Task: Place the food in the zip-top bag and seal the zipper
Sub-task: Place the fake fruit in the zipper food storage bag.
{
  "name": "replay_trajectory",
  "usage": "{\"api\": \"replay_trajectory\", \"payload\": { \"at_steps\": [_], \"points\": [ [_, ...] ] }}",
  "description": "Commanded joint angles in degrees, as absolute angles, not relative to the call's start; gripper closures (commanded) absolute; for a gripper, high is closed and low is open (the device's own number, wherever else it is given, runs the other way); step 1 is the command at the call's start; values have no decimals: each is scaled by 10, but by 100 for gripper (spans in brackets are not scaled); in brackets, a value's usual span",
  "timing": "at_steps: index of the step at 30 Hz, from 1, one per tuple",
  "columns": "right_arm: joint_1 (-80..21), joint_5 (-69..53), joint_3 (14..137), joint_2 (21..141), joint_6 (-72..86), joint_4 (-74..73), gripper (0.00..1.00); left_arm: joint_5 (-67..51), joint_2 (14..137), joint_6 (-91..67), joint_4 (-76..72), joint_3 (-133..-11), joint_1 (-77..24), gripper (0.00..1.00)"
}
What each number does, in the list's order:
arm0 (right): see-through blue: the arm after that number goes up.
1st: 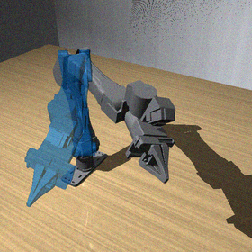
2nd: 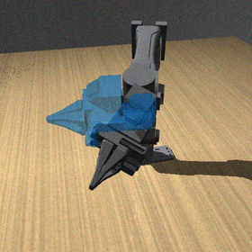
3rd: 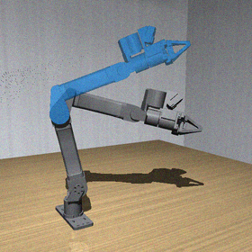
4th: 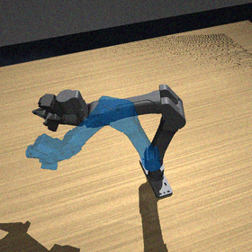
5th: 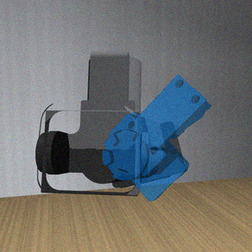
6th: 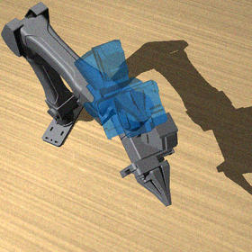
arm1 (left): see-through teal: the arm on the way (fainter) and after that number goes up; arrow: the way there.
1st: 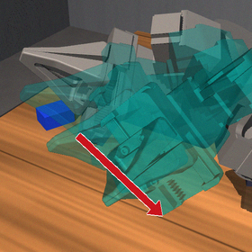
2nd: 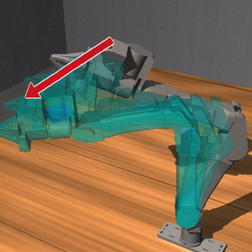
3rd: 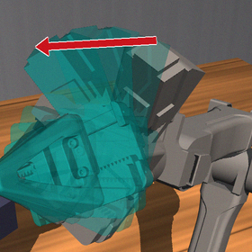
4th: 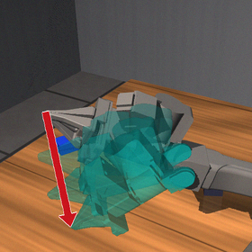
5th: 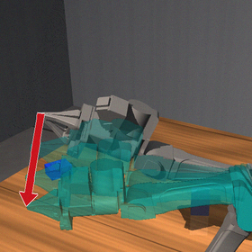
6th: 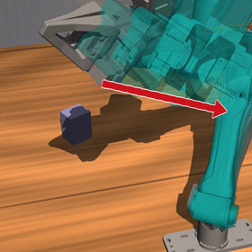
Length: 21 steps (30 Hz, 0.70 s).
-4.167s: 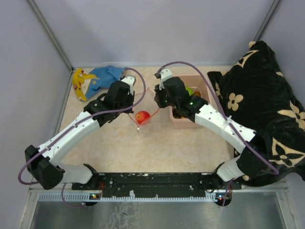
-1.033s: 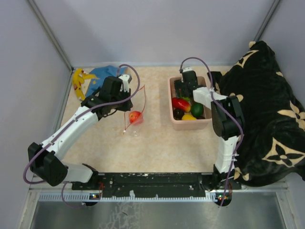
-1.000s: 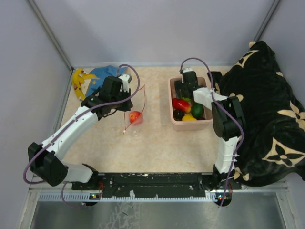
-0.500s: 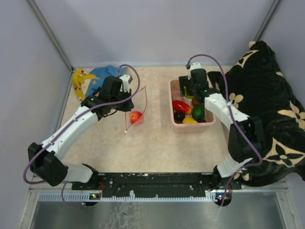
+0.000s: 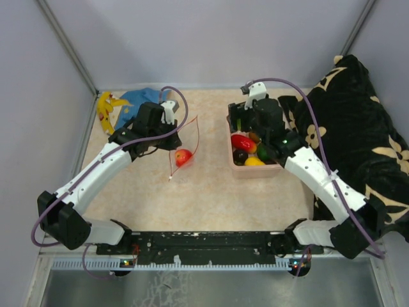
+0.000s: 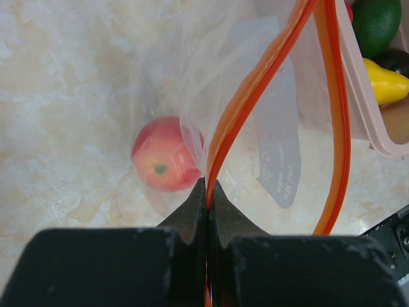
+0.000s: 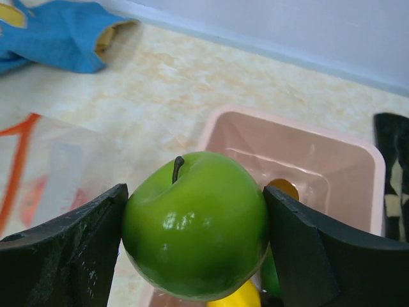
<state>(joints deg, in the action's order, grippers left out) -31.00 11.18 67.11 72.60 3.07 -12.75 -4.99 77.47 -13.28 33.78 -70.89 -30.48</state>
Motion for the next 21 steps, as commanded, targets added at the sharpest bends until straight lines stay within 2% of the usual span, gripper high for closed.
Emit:
{"api": "replay_trajectory", "payload": {
  "at_steps": [1, 14, 21],
  "points": [
    [-342, 89, 675, 687, 52, -84, 50, -66, 772, -137, 323, -705, -302, 100],
    [-454, 8, 603, 675, 140, 112, 50, -69, 768, -140, 323, -706, -301, 100],
    [-478, -34, 530, 696, 214, 295, 50, -74, 767, -144, 322, -705, -300, 100]
  ]
}}
